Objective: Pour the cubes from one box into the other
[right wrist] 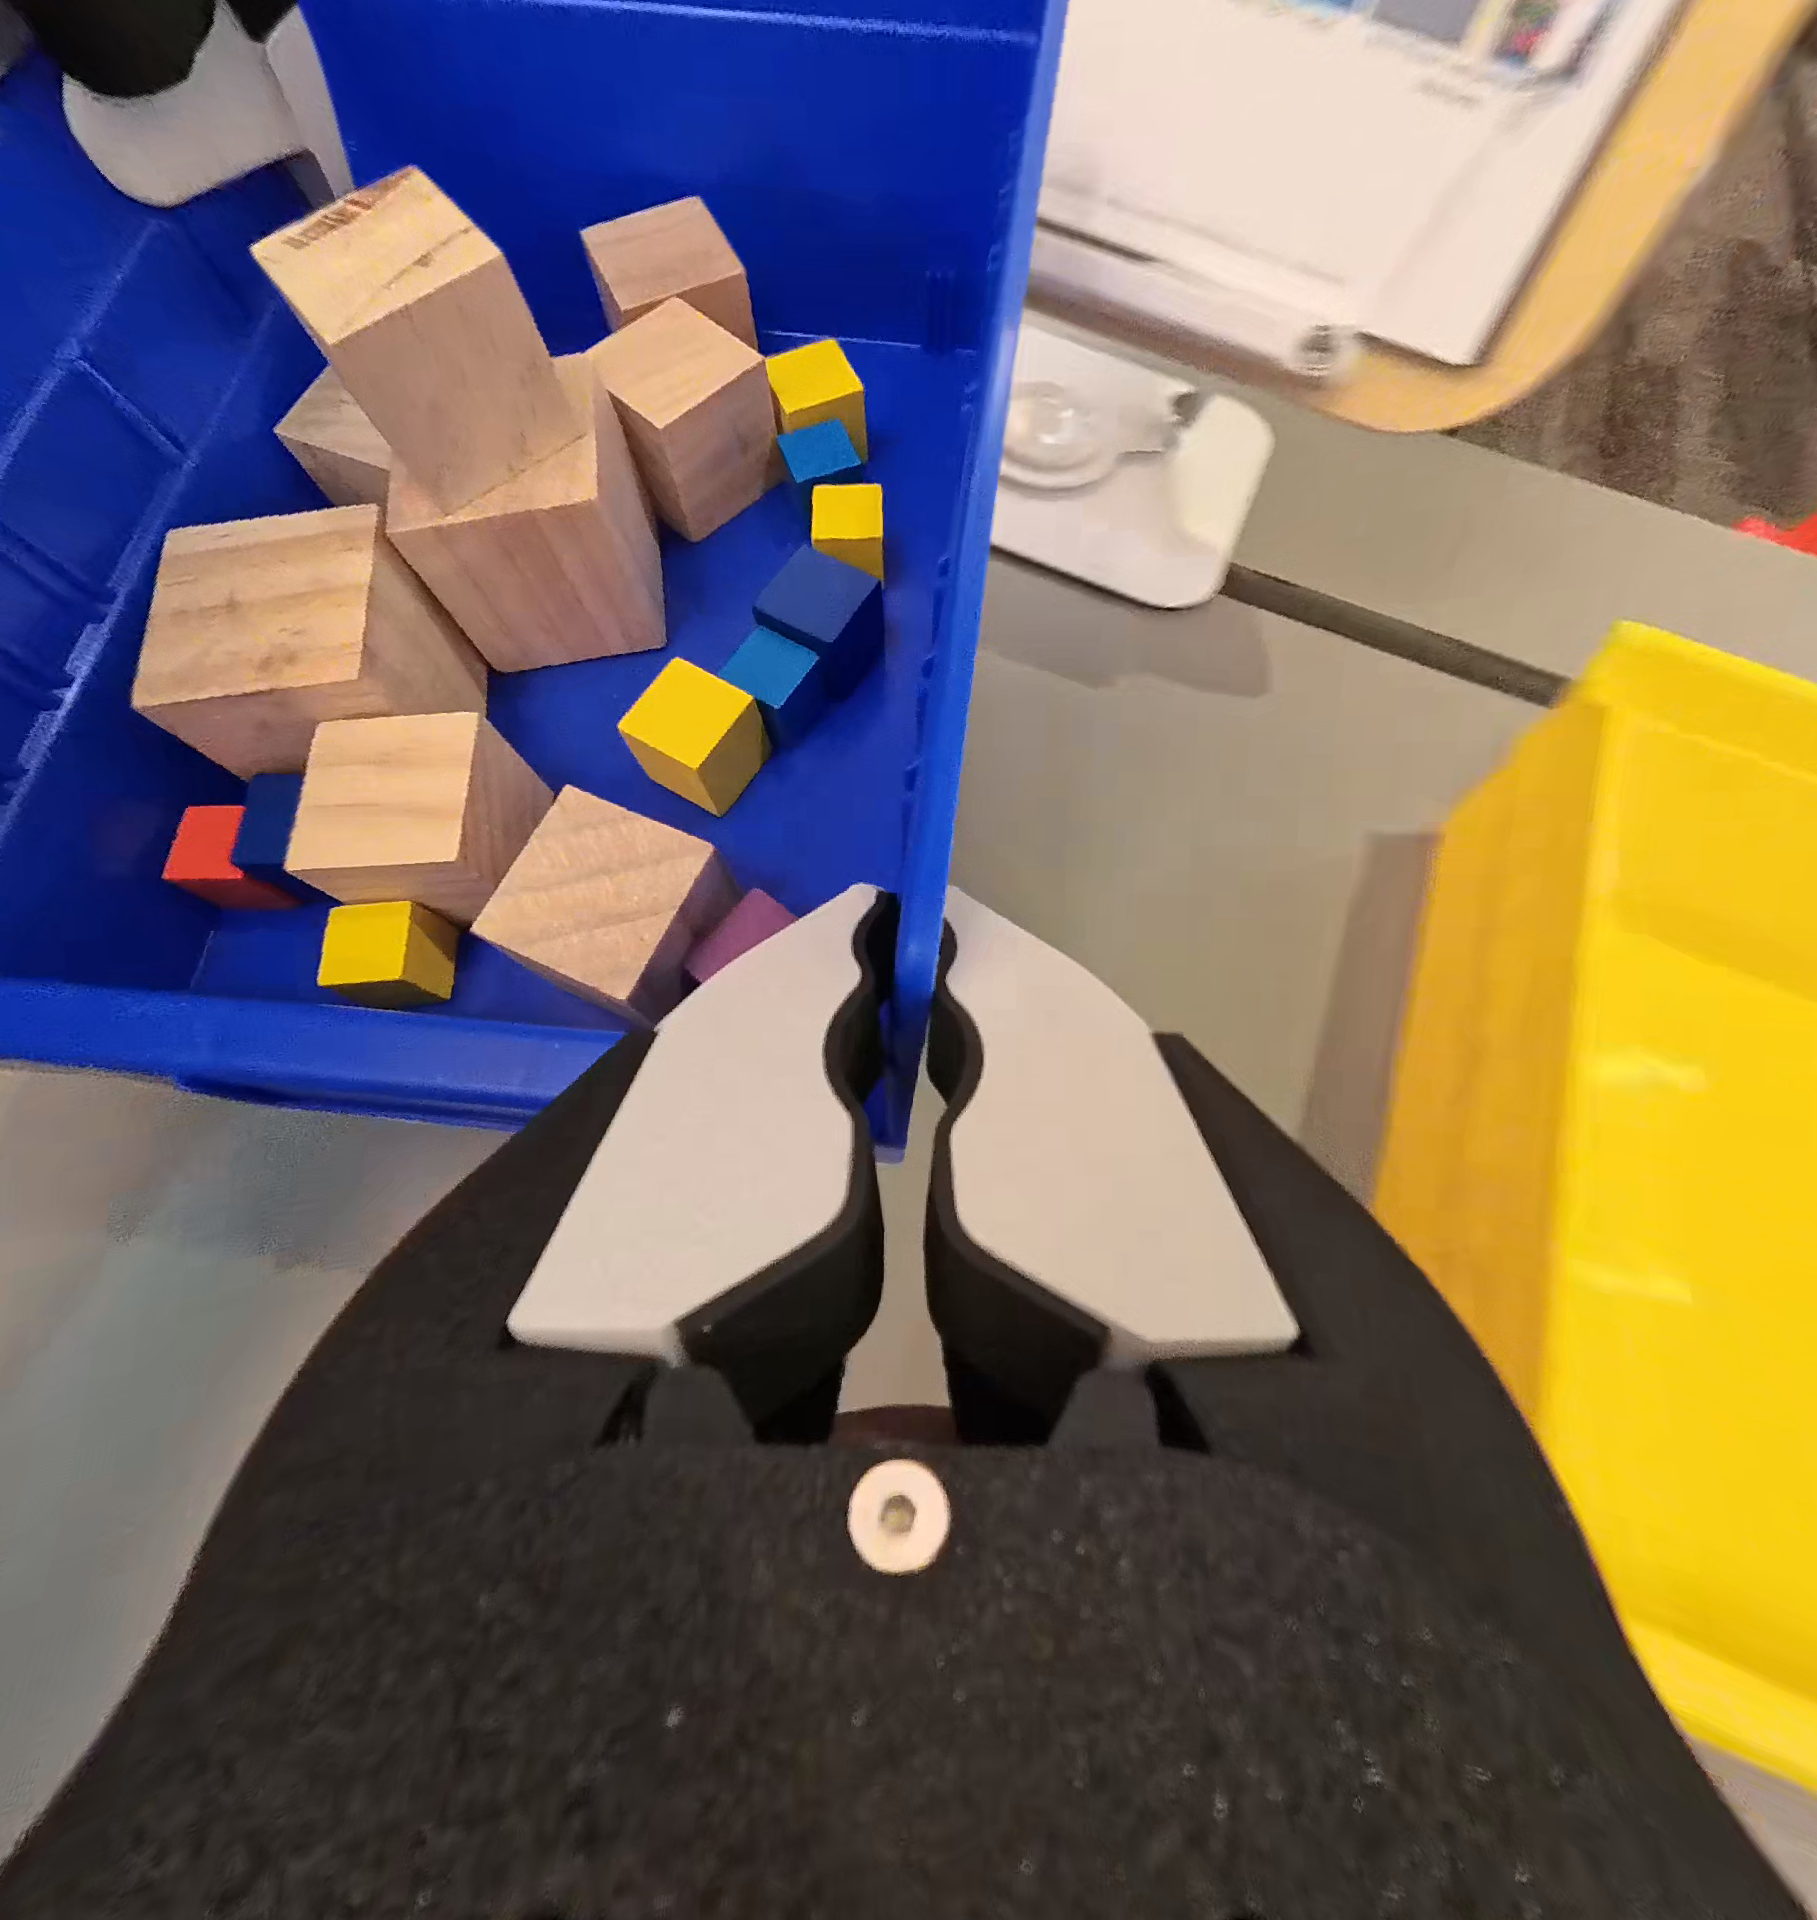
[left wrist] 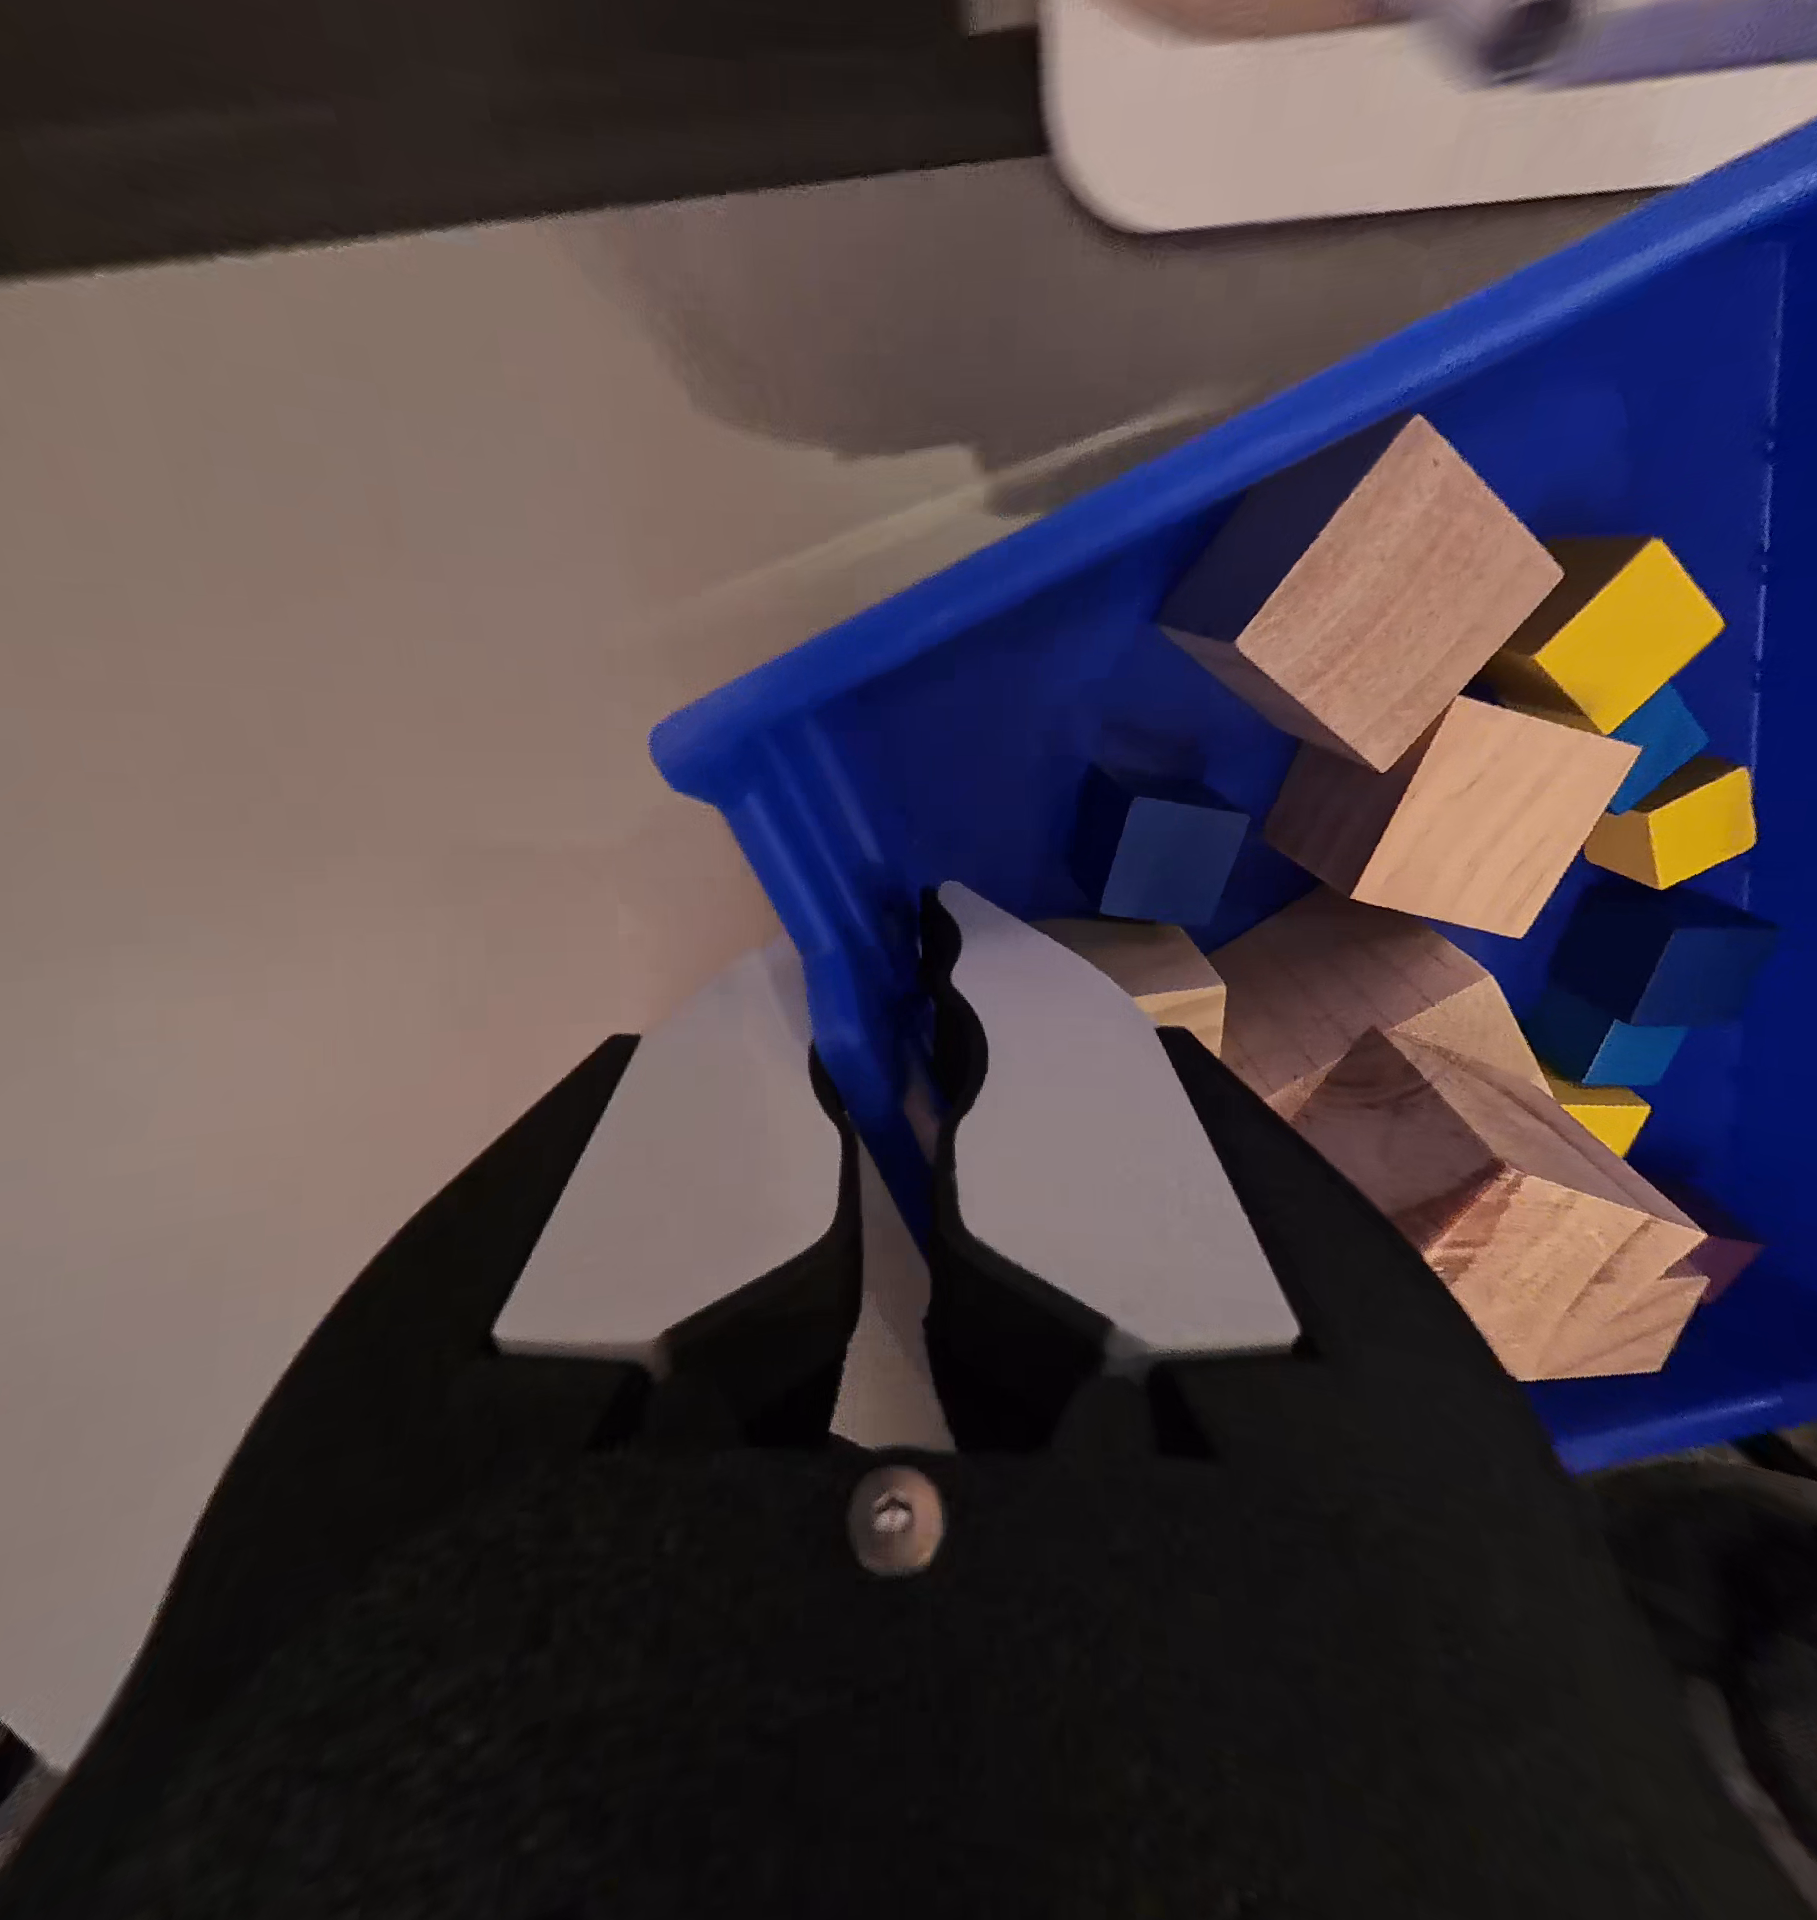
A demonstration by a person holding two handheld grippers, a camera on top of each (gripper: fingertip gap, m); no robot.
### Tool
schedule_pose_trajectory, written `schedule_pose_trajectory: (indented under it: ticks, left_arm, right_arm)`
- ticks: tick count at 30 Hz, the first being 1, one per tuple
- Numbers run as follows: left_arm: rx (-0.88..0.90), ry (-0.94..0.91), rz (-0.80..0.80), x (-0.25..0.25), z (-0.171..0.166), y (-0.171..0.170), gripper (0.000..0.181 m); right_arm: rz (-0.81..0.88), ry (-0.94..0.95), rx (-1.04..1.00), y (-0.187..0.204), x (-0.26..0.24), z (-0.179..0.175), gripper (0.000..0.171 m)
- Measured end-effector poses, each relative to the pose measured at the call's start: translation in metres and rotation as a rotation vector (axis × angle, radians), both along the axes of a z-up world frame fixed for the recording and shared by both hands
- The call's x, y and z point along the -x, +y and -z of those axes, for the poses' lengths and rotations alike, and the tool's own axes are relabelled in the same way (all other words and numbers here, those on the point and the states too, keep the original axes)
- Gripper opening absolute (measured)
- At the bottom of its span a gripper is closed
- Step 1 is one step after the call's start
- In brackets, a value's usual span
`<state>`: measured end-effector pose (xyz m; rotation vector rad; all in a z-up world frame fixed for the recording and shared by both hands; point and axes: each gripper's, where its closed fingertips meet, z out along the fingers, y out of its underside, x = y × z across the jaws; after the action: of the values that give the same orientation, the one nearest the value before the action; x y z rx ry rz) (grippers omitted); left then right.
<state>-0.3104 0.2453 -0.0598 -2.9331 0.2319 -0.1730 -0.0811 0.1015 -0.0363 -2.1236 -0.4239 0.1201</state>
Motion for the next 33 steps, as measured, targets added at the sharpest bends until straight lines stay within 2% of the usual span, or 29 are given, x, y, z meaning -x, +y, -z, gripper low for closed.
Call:
schedule_pose_trajectory:
  ticks: [6, 10, 17, 21, 26, 33]
  left_arm:
    - [-0.009, 0.007, 0.167, -0.131, -0.043, -0.002, 0.008]
    - [-0.057, -0.023, 0.273, -0.233, -0.062, 0.003, 0.008]
    - [-0.119, -0.132, 0.409, -0.4, -0.063, 0.033, 0.008]
    - [-0.199, -0.251, 0.478, -0.478, -0.065, 0.058, 0.008]
    - [-0.298, -0.445, 0.488, -0.529, -0.055, 0.083, 0.007]
    - [-0.333, -0.682, 0.43, -0.539, -0.038, 0.091, 0.007]
  right_arm:
    - [0.134, 0.006, -0.039, -0.039, -0.103, -0.044, 0.003]
    - [0.266, -0.024, -0.078, -0.053, -0.184, -0.06, 0.003]
    - [0.436, -0.127, -0.155, -0.046, -0.319, -0.068, 0.003]
    - [0.539, -0.21, -0.249, -0.034, -0.373, -0.066, 0.003]
    - [0.598, -0.313, -0.338, -0.018, -0.405, -0.048, 0.003]
    - [0.594, -0.461, -0.459, -0.013, -0.409, -0.044, 0.003]
